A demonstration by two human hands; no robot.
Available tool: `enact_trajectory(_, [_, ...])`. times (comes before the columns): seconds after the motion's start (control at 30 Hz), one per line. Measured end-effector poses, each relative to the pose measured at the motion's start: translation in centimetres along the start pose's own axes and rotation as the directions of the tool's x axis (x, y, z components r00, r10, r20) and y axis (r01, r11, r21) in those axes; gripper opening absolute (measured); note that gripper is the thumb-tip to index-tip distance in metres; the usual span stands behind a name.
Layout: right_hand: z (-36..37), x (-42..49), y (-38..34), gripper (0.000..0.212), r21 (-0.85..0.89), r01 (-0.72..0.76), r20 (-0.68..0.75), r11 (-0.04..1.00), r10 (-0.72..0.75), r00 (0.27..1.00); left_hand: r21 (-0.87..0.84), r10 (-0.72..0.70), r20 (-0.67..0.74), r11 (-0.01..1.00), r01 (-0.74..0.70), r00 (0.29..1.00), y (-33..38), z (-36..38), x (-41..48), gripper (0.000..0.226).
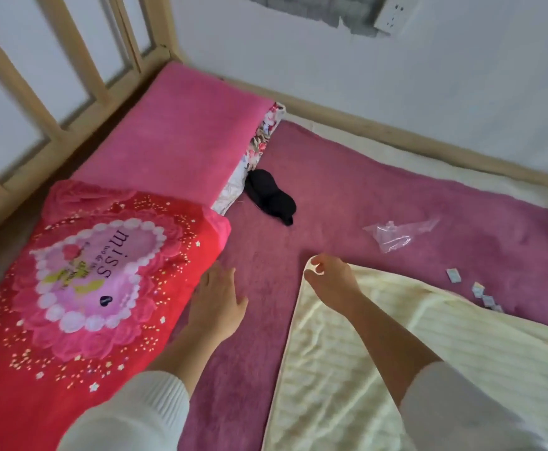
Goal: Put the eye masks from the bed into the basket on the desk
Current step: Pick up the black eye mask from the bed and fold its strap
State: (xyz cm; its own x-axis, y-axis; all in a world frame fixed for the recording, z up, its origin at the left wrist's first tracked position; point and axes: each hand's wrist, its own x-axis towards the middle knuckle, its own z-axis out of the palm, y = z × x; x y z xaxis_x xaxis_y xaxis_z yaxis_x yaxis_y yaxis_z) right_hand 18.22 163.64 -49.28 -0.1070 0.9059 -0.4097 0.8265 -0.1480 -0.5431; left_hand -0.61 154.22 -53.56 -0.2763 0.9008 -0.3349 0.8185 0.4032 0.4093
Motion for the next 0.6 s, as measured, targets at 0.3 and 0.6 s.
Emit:
enact_trajectory(0.3, [7.1,15.9,2.0,0.035,-0.162,0.069,-0.007,0.984,-0.071,0.997,0.047,0.106,-0.065,0.994,-0.103,0.992,-4.4,11.5,12.9,0.06])
enact_trajectory(0.6, [13.0,26.7,2.3,0.065,-0.258,0.2,-0.189,0.945,-0.253,0.949,0.094,0.102,-0.287,0.992,-0.078,0.952,-7.3,18.2,14.5,0.062])
